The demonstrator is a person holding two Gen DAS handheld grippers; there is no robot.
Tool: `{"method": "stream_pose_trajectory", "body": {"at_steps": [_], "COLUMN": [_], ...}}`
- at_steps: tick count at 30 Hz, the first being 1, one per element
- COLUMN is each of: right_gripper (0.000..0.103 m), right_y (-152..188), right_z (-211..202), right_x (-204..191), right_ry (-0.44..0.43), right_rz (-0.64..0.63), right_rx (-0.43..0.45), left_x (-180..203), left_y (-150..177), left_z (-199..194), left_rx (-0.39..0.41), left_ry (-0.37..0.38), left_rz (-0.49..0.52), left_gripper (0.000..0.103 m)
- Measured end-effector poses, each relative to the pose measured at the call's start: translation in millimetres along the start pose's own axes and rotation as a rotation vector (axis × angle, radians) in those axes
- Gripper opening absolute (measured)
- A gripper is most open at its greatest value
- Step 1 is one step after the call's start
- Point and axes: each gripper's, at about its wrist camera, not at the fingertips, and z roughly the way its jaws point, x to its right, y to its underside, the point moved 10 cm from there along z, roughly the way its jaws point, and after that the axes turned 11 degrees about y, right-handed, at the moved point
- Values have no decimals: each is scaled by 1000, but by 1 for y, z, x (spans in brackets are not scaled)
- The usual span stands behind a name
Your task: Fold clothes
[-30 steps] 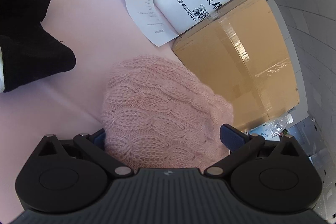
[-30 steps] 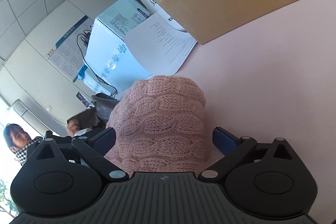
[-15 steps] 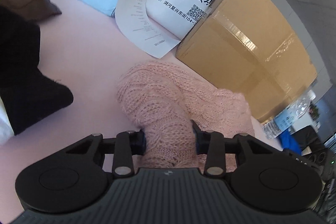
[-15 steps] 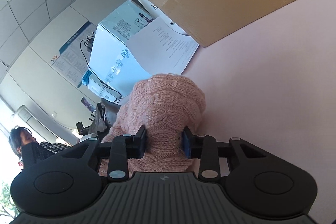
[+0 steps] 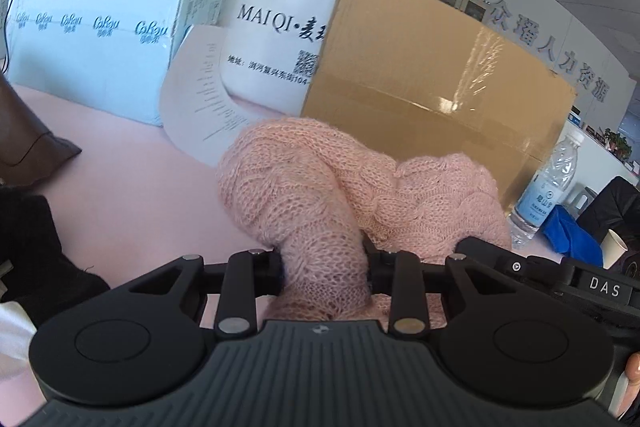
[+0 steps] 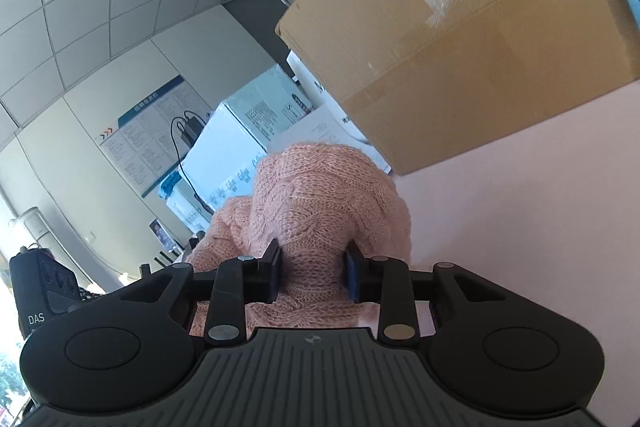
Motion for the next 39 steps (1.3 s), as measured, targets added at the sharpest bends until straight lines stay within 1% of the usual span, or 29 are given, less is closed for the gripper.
{"method": "stream_pose_trajectory", "body": {"at_steps": [3,5,10,16,20,24,25,27,29,32,34,36,39], "right_gripper": [28,28,28,28,28,28,28,28,28,28,28,28,28], "right_y": [-15,-28,-56,-74,-73,-62,-60,-49,-37,-13,0,20,45], "right_z": [-28,-47,-112,-194,-260,-328,-340,-377,-405,-448,-470,-497,-525], "right_x": [6,12,36,72,105,139,145,166,180,201,210,221,235], "right_ry": [25,49,126,222,301,388,404,455,503,589,622,669,722], "right_rz": [11,23,41,85,122,177,190,238,265,305,331,360,392], "right_rx": [63,113,237,366,446,517,527,561,585,614,630,648,655], "left_x": [29,56,124,213,276,335,351,386,419,465,489,511,541], "left_y": [-9,-15,-24,-20,-5,17,24,41,61,93,116,136,164], "left_z": [2,7,23,41,57,68,72,78,84,91,93,93,93], "left_rx": [14,24,33,18,-24,-64,-78,-115,-157,-227,-265,-298,-345], "left_ry": [39,78,179,318,428,522,545,595,644,712,749,784,823], "left_rz": [57,99,193,290,332,380,394,425,454,484,504,531,575], "left_gripper": [29,29,29,29,29,29,29,29,29,29,29,29,29]}}
